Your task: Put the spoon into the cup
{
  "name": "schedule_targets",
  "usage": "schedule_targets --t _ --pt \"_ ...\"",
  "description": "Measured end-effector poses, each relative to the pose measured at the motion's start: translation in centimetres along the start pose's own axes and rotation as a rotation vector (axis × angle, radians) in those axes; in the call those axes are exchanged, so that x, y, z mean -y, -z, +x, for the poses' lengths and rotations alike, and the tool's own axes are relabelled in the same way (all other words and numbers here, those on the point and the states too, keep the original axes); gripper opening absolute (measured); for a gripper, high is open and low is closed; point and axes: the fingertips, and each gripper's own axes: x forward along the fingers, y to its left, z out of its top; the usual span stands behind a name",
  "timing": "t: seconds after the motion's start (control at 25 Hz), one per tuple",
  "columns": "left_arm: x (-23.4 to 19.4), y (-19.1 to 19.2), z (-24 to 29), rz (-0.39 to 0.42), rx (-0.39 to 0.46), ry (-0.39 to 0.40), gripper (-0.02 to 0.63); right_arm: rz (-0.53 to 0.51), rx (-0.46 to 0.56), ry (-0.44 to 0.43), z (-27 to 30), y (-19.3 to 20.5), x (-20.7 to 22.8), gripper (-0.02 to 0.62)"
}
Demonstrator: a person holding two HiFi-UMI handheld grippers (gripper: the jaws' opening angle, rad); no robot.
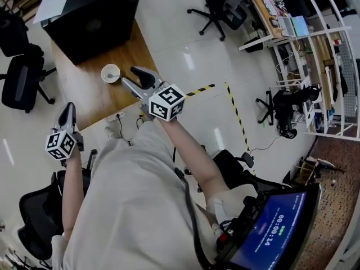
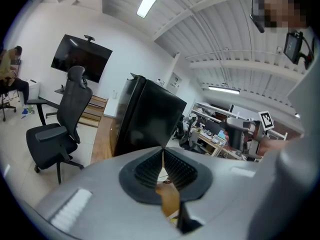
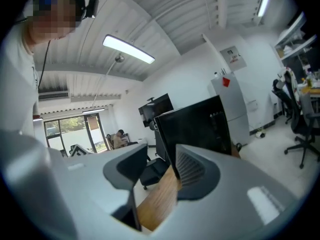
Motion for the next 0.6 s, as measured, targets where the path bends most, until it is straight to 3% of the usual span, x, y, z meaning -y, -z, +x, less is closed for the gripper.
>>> schedule_targets --t 0.24,0.4,0.6 --pt "2.8 1.9 1.2 0.055 -0.065 0.073 0.002 0.05 0.083 0.053 -4.8 -0.7 0.7 0.173" --pt "4.6 2.8 0.4 0.097 -0.054 0.062 0.002 0.099 0.109 -0.012 -6.9 0.6 0.0 0.173" --pt "7.1 5.2 -1.2 0.086 -0.046 -0.007 0.0 0.13 0.129 -0.104 -10.0 0.8 -0.3 0.173"
